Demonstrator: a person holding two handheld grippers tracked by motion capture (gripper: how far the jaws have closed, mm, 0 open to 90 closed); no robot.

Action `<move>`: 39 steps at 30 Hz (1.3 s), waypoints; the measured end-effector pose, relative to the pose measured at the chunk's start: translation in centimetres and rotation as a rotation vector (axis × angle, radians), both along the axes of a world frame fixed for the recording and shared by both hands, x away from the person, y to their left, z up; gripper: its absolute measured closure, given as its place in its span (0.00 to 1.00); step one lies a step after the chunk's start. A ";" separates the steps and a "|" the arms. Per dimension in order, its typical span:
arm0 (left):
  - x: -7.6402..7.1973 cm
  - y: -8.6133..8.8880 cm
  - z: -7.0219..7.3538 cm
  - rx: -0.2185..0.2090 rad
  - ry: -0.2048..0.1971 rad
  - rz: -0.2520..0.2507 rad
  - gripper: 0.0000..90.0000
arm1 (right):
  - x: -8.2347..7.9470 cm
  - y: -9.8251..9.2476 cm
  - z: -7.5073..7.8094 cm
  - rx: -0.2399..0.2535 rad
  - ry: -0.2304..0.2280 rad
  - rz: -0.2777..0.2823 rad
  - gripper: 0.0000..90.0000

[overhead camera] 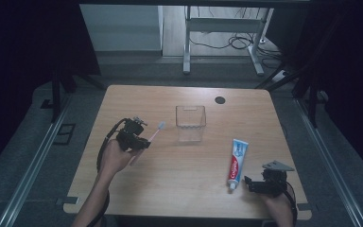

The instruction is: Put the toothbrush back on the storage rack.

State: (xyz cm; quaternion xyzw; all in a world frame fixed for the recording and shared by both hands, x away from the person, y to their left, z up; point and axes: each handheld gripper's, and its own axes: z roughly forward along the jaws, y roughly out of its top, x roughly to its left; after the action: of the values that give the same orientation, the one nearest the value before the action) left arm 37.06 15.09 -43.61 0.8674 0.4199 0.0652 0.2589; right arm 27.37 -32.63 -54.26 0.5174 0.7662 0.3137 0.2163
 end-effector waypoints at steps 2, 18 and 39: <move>0.0 -0.1 0.3 -0.005 -0.008 0.001 0.88 | 0.0 0.0 0.0 0.000 0.000 0.000 0.00; 1.2 -1.5 4.2 -0.052 -0.118 -0.019 0.88 | 0.0 0.0 0.0 0.001 0.000 0.002 0.00; 4.3 -5.7 6.4 -0.125 -0.240 -0.047 0.88 | 0.1 0.1 0.0 0.003 0.000 0.009 0.00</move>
State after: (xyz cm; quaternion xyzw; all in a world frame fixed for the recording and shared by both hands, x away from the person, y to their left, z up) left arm 41.35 9.36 -37.24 0.8453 0.3685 0.1361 0.3620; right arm 27.50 -32.56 -54.27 0.5142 0.7681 0.3158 0.2143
